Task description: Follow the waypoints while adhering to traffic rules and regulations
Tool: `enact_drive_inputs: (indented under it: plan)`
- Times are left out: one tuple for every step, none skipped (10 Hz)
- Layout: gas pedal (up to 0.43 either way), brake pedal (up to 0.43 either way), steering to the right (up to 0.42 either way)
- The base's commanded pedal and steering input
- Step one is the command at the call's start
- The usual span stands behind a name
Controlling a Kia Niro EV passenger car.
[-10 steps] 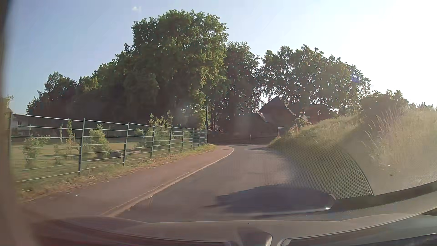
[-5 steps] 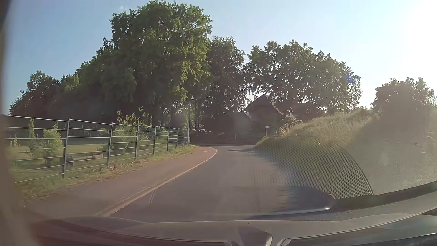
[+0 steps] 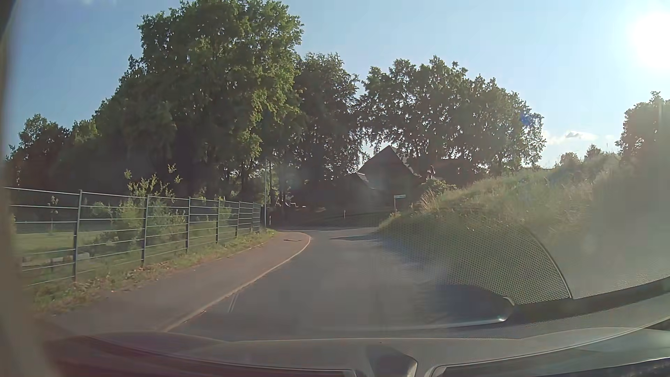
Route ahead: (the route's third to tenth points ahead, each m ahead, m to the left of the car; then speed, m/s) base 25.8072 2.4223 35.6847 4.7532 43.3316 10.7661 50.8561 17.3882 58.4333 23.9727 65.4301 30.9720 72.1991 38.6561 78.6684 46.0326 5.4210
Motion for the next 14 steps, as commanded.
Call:
enact_drive_inputs:
  plan:
    - [0.118, 0.006, 0.047]
    - [0.118, 0.006, 0.037]
    - [0.118, 0.006, 0.025]
    - [0.118, 0.006, 0.006]
    - [0.118, 0.006, 0.005]
    - [0.118, 0.006, 0.005]
    - [0.118, 0.006, 0.005]
    - [0.118, 0.006, 0.003]
    - [0.118, 0.006, 0.002]
    - [0.118, 0.006, 0.002]
    - [0.118, 0.006, 0.002]
    - [0.118, 0.006, 0.002]
    - [0.118, 0.006, 0.002]
    - [0.118, 0.006, 0.001]
